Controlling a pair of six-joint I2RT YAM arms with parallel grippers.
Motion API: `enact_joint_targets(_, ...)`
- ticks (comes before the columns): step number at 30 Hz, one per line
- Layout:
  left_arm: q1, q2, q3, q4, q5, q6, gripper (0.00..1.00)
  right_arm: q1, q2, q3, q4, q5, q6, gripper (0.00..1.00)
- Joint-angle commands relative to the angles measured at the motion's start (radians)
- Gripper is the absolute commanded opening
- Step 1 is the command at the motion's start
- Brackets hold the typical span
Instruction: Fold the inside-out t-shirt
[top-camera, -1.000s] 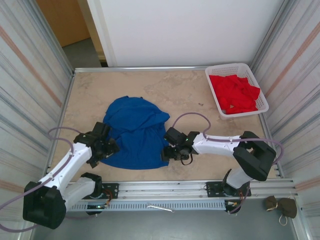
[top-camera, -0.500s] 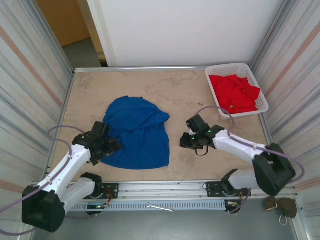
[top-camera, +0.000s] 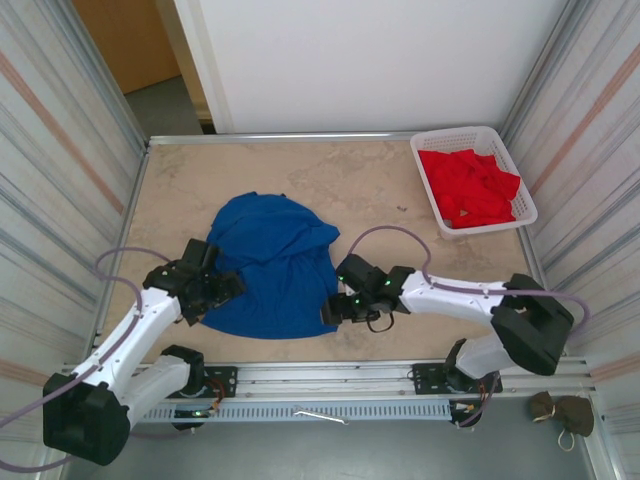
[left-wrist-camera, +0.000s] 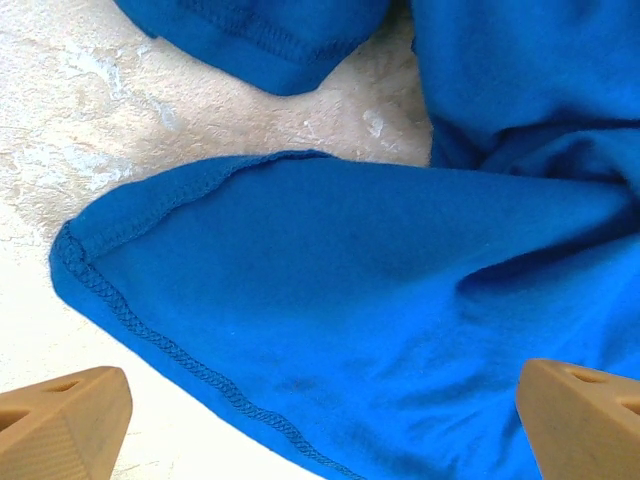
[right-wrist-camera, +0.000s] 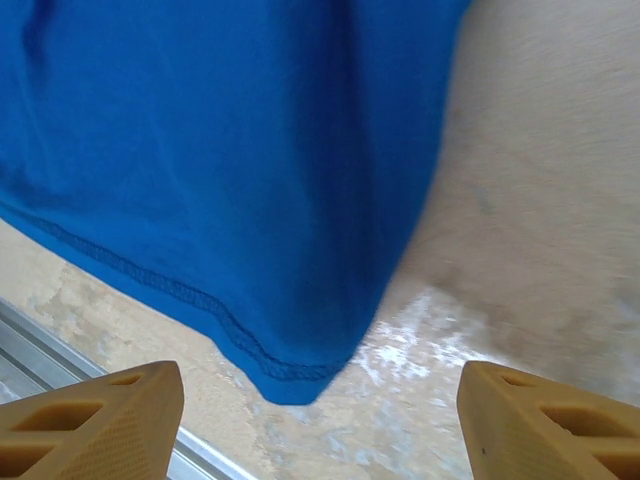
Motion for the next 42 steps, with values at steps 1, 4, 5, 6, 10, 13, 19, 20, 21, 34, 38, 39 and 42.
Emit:
enact_joint_targets(1,-0.007,-0.018,0.030,-0.009,-0.010,0.008,0.99,0.043,0.060,0.050,0.025,0.030,0.045,0.71)
enact_joint_targets(4,-0.008,-0.018,0.032,-0.007,-0.006,0.013,0.99,0.056,0.114,0.064,0.042,0.027,0.055,0.69)
enact_joint_targets(5,-0.006,-0.019,0.033,-0.007,-0.004,0.013,0.99,0.057,0.130,0.066,0.049,0.024,0.056,0.67)
enact_joint_targets(6,-0.008,-0.019,0.033,-0.008,-0.004,0.015,0.99,0.055,0.147,0.066,0.056,0.027,0.058,0.65)
enact_joint_targets(10,-0.007,-0.017,0.041,0.001,0.011,0.025,0.99,0.023,0.165,0.053,0.073,0.023,0.052,0.28)
enact_joint_targets(13,-0.007,-0.005,0.045,0.020,0.059,0.051,0.99,-0.066,0.075,0.007,0.057,0.007,0.020,0.00)
enact_joint_targets(19,-0.107,0.054,0.060,0.048,0.076,0.099,0.99,-0.371,-0.209,-0.080,-0.113,-0.033,-0.114,0.00)
enact_joint_targets(20,-0.139,0.064,0.057,0.062,0.065,0.096,0.99,-0.424,-0.248,-0.090,-0.140,-0.048,-0.137,0.00)
enact_joint_targets(21,-0.171,0.075,0.052,0.076,0.056,0.091,0.99,-0.467,-0.279,-0.095,-0.167,-0.059,-0.158,0.00)
enact_joint_targets(34,-0.697,0.225,0.000,0.154,-0.073,-0.265,0.99,-0.572,-0.370,-0.165,-0.229,-0.092,-0.218,0.00)
enact_joint_targets(38,-0.840,0.292,0.008,0.129,-0.128,-0.390,0.98,-0.577,-0.371,-0.169,-0.228,-0.091,-0.223,0.00)
enact_joint_targets(39,-0.868,0.306,0.011,0.121,-0.141,-0.419,0.98,-0.578,-0.372,-0.168,-0.228,-0.092,-0.223,0.00)
enact_joint_targets(42,-0.921,0.341,0.009,0.120,-0.154,-0.478,0.96,-0.578,-0.379,-0.170,-0.228,-0.097,-0.223,0.00)
